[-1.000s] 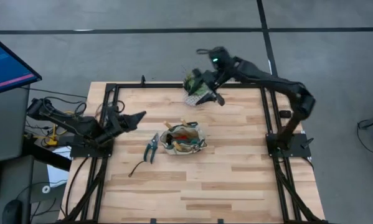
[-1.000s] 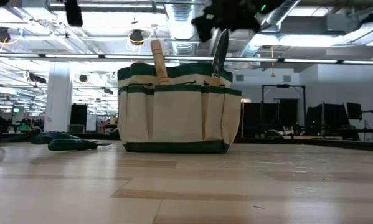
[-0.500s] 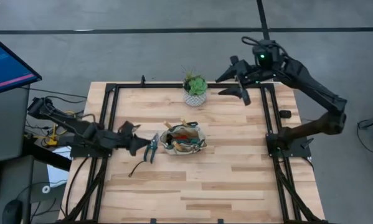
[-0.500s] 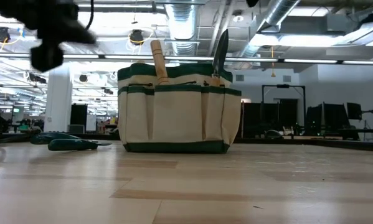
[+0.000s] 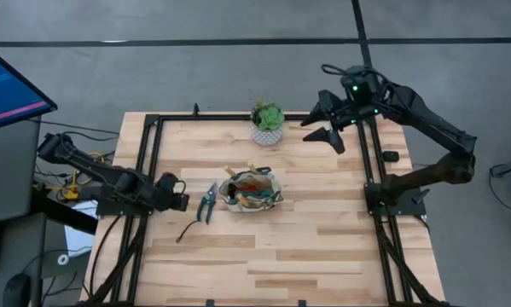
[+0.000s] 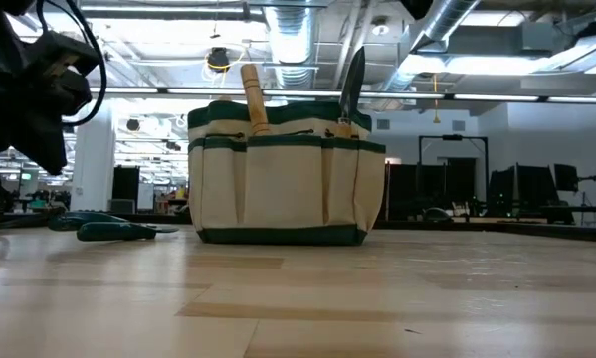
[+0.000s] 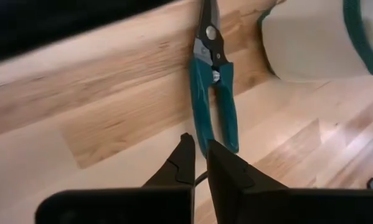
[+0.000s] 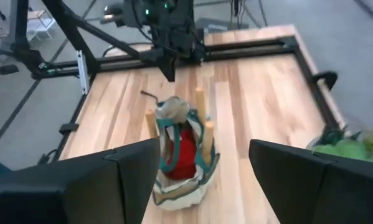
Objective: Pick & Place Garden tools in Gardening bag
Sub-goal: Put the shear scissors into the gardening bag
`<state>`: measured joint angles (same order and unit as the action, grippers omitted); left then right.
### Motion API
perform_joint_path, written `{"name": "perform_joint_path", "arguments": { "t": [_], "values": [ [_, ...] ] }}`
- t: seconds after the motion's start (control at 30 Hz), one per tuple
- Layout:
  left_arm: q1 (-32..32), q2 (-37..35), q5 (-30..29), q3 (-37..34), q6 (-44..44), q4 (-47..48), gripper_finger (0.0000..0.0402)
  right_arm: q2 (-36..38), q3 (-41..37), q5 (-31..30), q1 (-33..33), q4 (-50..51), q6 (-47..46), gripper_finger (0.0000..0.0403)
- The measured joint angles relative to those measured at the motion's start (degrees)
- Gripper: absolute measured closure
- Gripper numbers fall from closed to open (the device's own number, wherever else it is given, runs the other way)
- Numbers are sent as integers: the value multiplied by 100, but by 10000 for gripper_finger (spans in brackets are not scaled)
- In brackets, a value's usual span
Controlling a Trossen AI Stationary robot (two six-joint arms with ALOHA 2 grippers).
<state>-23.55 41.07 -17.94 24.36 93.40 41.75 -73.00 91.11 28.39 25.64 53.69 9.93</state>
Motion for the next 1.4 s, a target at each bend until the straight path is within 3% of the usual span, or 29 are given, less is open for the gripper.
{"name": "perform_joint_path", "arguments": {
  "t": [0.17,0.37,0.57,0.87,1.23,1.4],
  "values": [
    [0,263,41,0,-150,-233,350,-46,1,-17,-144,128,-182,164],
    [27,568,100,-2,-176,-274,251,-79,0,-181,-325,226,-309,164],
    [367,1265,556,-2,-216,-622,190,-86,0,-191,-356,264,-398,164],
    [857,2028,1003,-2,-513,-1398,204,-108,0,-190,-350,265,-399,164],
    [882,2911,1264,9,-472,-2102,219,-106,0,-170,-349,344,-397,164],
    [890,3200,1496,26,-467,-2296,284,-106,0,-165,-351,356,-385,164]
  ]
}}
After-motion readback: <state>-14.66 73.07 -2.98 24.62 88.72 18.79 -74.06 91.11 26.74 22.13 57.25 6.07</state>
